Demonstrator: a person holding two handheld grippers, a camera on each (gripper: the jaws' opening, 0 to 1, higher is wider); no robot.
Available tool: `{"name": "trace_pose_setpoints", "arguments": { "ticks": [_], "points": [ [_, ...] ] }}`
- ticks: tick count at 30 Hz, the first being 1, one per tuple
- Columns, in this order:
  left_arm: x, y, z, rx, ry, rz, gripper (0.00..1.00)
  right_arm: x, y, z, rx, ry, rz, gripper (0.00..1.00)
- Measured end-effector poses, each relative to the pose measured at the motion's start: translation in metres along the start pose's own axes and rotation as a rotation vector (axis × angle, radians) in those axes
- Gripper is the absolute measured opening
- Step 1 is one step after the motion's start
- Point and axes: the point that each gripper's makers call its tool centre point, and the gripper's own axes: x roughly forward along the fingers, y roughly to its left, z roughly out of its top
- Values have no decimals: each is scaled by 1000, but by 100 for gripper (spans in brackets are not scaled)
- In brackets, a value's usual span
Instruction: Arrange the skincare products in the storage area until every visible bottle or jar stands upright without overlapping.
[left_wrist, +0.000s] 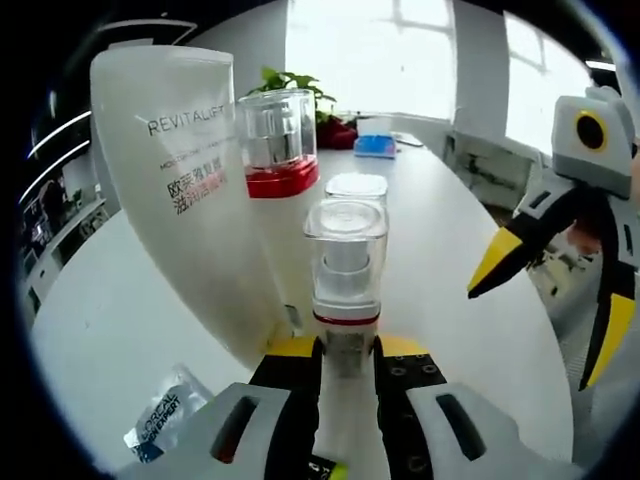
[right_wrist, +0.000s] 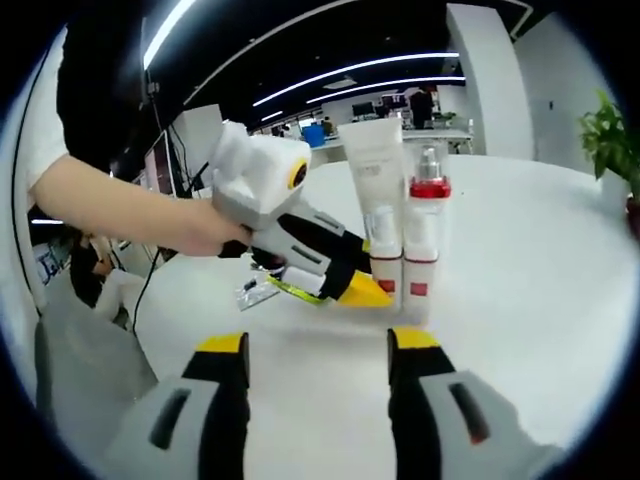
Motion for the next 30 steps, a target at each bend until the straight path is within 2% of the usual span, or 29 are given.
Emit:
{"name": "trace_pose_setpoints", "arguments": {
  "ticks": [15, 20, 30],
  "points": [
    [-7, -2, -9, 13, 40, -13, 21, -2, 1, 1, 0, 11, 2, 57],
    [-9, 3, -5, 5, 29, 8, 18, -2, 3, -1, 0, 18, 2, 57],
    [-6, 0, -3, 18, 21, -17, 16, -3, 1, -3, 5, 22, -11, 57]
  ]
}}
